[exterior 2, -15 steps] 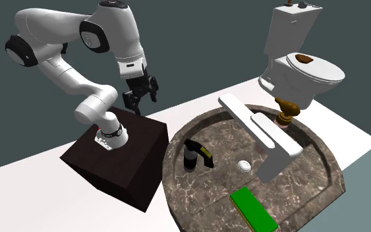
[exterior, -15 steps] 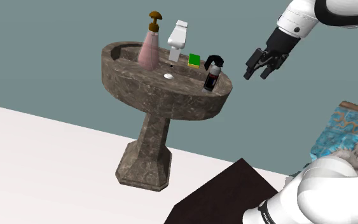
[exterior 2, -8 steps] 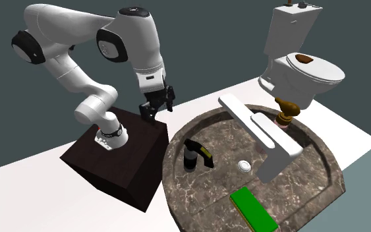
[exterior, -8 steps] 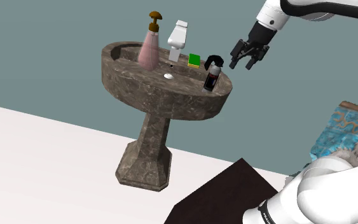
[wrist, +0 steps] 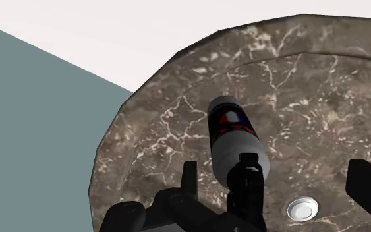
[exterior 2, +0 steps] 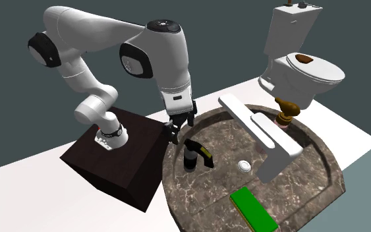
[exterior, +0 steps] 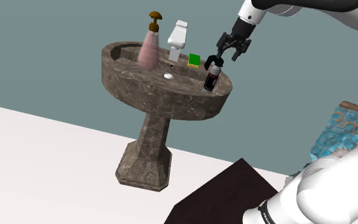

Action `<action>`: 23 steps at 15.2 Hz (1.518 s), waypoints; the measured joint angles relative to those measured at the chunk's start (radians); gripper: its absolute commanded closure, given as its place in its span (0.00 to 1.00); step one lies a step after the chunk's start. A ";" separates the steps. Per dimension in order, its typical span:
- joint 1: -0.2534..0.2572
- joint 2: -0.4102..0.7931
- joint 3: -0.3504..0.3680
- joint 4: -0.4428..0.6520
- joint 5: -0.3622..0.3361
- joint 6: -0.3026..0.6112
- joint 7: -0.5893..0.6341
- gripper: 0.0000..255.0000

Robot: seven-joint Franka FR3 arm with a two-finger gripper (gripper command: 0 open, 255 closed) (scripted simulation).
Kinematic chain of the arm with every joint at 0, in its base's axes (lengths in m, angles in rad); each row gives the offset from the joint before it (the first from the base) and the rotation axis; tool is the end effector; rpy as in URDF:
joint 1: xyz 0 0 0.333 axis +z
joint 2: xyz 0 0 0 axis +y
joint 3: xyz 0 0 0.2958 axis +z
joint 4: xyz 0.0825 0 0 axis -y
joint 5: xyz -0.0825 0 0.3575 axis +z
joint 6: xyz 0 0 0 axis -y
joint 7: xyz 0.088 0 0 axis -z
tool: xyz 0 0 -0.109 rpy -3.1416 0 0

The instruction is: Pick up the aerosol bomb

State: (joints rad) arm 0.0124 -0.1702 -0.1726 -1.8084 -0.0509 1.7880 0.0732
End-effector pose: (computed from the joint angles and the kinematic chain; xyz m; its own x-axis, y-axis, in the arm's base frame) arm 0.4893 -0.0902 0.6007 0.9641 -0.2206 0.1480 -0.2247 -0.9744 0.0109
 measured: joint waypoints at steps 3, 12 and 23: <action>-0.009 0.130 -0.019 0.144 0.034 -0.016 -0.024 0.00; -0.016 0.199 -0.027 0.135 0.055 0.060 -0.034 0.00; -0.016 0.197 -0.027 0.122 0.055 0.074 -0.034 1.00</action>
State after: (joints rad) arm -0.0031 0.0273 -0.1992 -1.6867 0.0037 1.8625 0.0394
